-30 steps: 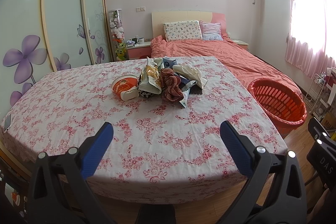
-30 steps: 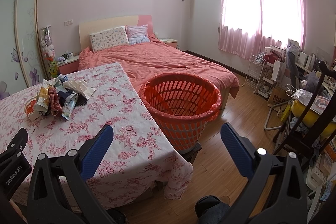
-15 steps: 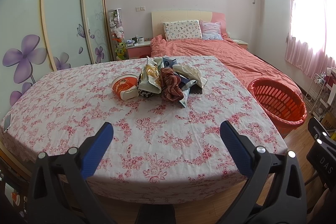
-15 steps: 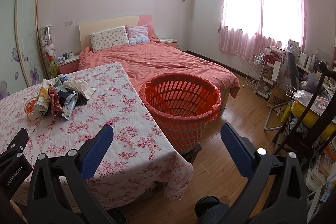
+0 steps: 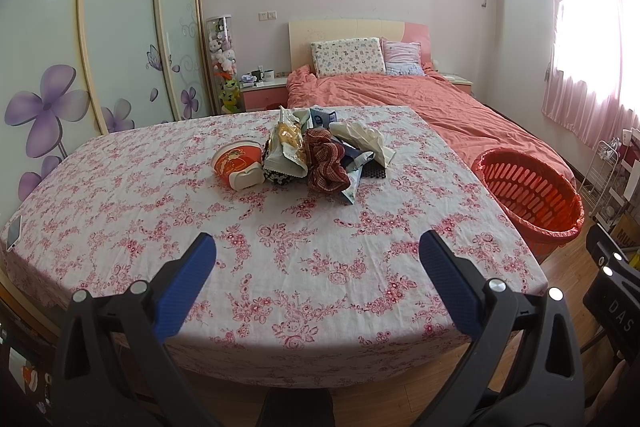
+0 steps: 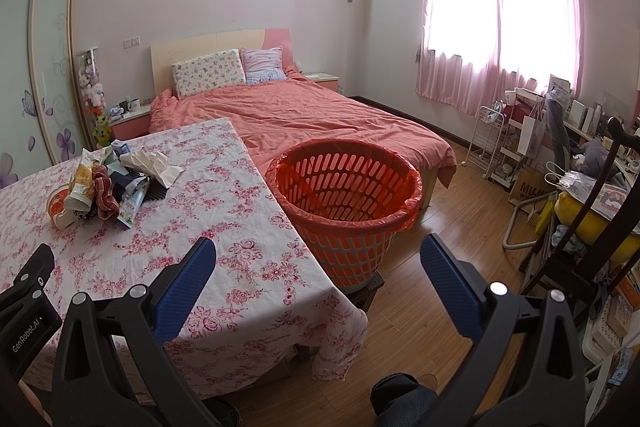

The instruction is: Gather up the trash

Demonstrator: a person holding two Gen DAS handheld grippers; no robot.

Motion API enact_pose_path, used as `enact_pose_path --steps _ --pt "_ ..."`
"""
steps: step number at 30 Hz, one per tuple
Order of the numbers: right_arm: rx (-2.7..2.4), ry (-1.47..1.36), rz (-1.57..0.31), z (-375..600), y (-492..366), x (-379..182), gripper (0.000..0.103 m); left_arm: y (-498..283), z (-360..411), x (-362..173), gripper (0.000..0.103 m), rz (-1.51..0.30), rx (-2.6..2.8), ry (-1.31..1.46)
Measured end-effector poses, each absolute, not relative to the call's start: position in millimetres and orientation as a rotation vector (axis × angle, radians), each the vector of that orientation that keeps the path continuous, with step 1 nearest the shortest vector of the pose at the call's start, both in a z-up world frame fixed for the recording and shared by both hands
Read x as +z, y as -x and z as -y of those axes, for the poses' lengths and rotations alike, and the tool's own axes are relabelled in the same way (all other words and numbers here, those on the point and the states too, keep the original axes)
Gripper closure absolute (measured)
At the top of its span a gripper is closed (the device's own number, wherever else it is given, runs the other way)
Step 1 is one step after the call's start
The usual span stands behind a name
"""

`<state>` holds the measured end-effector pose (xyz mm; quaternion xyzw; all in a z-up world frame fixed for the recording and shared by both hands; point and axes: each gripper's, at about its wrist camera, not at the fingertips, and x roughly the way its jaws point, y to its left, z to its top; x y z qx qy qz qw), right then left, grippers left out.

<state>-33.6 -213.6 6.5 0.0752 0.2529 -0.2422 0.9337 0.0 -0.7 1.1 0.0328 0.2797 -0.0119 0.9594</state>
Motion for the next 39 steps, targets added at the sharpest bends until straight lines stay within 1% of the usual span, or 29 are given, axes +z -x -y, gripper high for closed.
enact_pose_path --steps 31,34,39 --pt "-0.497 -0.154 -0.518 215.4 32.3 5.4 0.002 6.6 2.4 5.3 0.004 -0.571 -0.026 -0.066" --pt "-0.496 -0.154 -0.519 215.4 30.9 5.0 0.002 7.5 4.9 -1.6 0.004 -0.574 -0.024 -0.065" --pt "-0.471 -0.165 -0.523 215.1 25.2 3.8 0.002 -3.7 -7.4 -0.3 0.004 -0.587 -0.01 -0.045"
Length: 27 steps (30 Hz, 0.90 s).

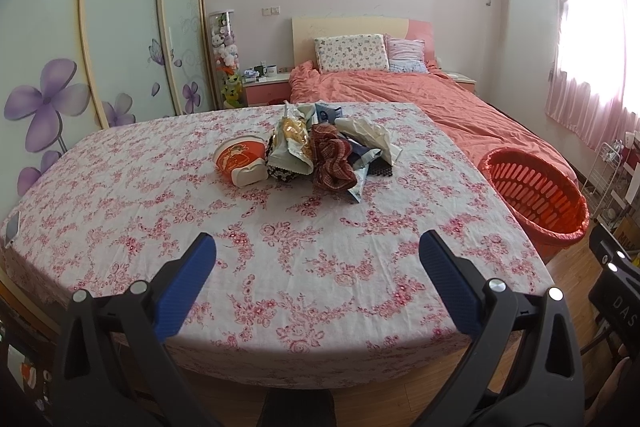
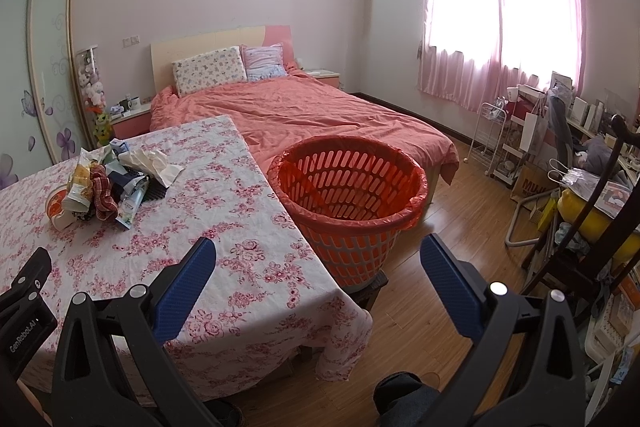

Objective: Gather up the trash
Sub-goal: 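Reach the left gripper to the paper cup while the right gripper reaches the white tissue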

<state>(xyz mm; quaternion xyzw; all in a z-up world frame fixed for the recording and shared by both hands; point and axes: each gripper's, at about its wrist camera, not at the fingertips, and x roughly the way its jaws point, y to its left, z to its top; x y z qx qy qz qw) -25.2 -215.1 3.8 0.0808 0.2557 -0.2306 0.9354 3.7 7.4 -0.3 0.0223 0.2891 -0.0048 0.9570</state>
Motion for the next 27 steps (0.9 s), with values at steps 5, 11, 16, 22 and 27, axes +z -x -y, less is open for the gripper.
enact_pose_path --steps 5,11,16,22,27 --pt "-0.44 -0.175 -0.534 215.7 5.7 -0.9 0.002 -33.3 -35.5 -12.3 0.004 -0.629 0.064 0.001" --pt "-0.405 -0.146 -0.557 204.1 -23.1 -6.6 0.002 -70.0 -79.8 -22.7 0.004 -0.671 0.157 0.039" --pt "-0.298 -0.185 -0.578 195.1 -55.1 -9.4 0.002 -108.9 -108.9 -26.5 0.004 -0.687 0.195 0.048" --pt "-0.209 -0.148 -0.558 176.5 -104.6 -7.4 0.008 -161.2 -127.3 -29.5 0.004 -0.703 0.203 0.055" --pt "-0.17 -0.151 -0.579 172.5 -157.0 -8.5 0.019 -199.6 -135.1 -39.6 0.004 -0.749 0.193 0.075"
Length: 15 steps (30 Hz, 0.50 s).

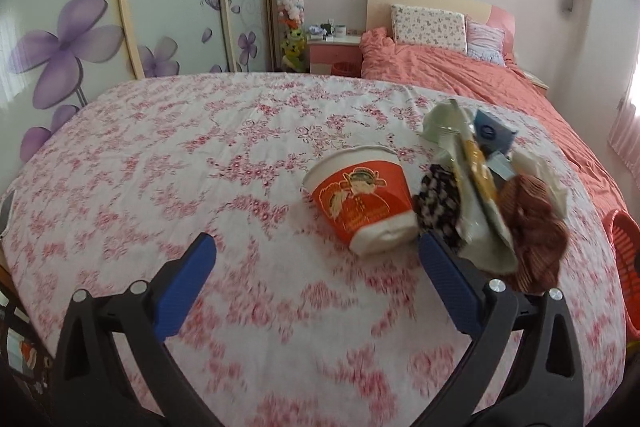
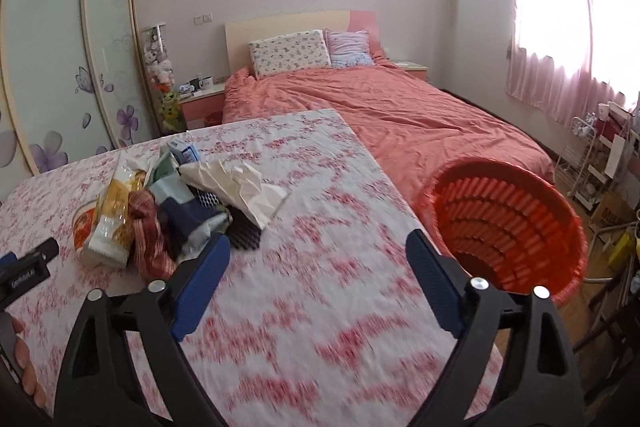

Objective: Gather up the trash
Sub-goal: 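Reach the left gripper to the paper cup while the right gripper reaches the white tissue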

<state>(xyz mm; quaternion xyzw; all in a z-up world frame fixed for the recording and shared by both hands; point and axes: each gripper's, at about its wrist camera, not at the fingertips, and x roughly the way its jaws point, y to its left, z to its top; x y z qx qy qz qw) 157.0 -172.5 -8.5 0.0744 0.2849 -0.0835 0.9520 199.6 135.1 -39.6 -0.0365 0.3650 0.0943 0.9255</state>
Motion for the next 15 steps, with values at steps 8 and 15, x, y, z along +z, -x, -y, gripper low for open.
enact_pose_path --steps 8,15 --pt "-0.016 -0.223 -0.689 162.6 -227.2 -21.9 0.037 -248.6 -137.4 -58.7 0.004 -0.832 0.154 0.114" --pt "0.051 -0.237 -0.763 150.1 -255.1 -36.6 0.042 -272.4 -135.5 -68.3 0.004 -0.859 0.134 0.102"
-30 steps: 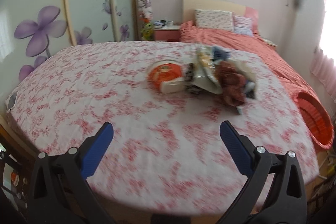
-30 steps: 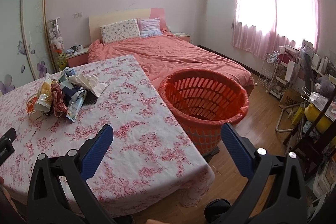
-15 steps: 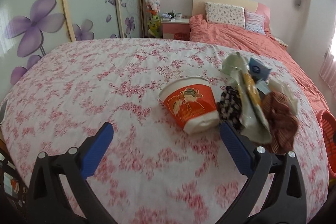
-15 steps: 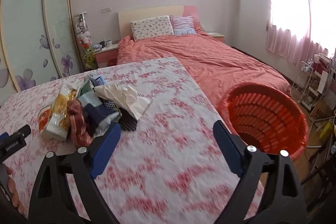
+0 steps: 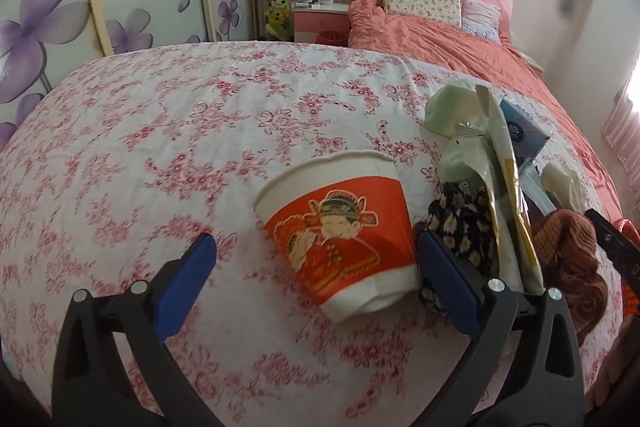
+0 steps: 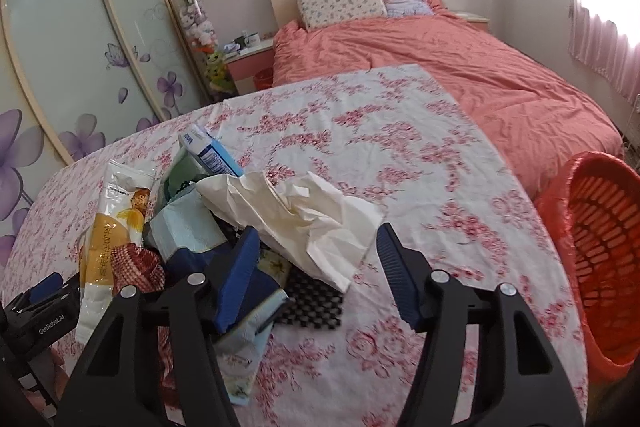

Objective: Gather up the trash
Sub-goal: 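Reach the left gripper to the paper cup while the right gripper reaches the white tissue, then grasp the red-printed paper cup with the left gripper while the right gripper grasps the tissue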

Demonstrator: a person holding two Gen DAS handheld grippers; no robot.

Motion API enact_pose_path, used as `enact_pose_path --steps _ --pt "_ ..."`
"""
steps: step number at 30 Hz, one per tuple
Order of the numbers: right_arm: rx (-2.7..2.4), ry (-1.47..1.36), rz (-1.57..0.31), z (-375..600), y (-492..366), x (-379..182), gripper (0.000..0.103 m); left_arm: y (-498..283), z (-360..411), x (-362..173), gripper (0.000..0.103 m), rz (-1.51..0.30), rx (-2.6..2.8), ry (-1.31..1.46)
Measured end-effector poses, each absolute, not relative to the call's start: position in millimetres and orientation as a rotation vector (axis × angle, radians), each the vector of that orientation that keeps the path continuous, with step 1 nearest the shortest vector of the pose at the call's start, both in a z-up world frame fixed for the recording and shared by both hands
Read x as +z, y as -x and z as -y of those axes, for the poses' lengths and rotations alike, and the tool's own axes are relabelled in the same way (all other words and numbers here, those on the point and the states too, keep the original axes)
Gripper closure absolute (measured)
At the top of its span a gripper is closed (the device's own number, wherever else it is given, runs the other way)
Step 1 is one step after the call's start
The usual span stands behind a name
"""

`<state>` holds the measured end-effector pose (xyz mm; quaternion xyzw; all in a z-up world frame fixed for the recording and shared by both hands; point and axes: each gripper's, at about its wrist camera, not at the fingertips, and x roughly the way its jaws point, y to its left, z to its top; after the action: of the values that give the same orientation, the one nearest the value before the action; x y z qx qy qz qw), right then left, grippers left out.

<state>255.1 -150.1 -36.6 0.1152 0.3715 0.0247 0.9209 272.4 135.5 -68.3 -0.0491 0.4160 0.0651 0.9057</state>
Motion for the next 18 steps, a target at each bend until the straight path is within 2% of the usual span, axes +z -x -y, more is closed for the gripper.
enact_pose_path --steps 4,7,11,16,18 --pt "0.058 -0.218 -0.788 145.9 -265.4 -42.6 0.042 -282.4 -132.5 -74.2 0.006 -0.873 0.135 0.077" --pt "0.061 -0.214 -0.8 144.3 -268.9 -44.9 0.042 -290.5 -135.8 -80.6 0.013 -0.9 0.132 0.089" --pt "0.06 -0.224 -0.821 147.5 -276.9 -49.8 0.057 -296.1 -146.3 -87.7 0.022 -0.933 0.128 0.118" --pt "0.049 -0.284 -0.814 162.3 -274.2 -46.6 0.075 -295.6 -159.4 -88.1 0.022 -0.93 0.146 0.112" --pt "0.054 -0.301 -0.815 165.8 -274.4 -46.3 0.078 -295.4 -162.0 -88.4 0.023 -0.929 0.146 0.11"
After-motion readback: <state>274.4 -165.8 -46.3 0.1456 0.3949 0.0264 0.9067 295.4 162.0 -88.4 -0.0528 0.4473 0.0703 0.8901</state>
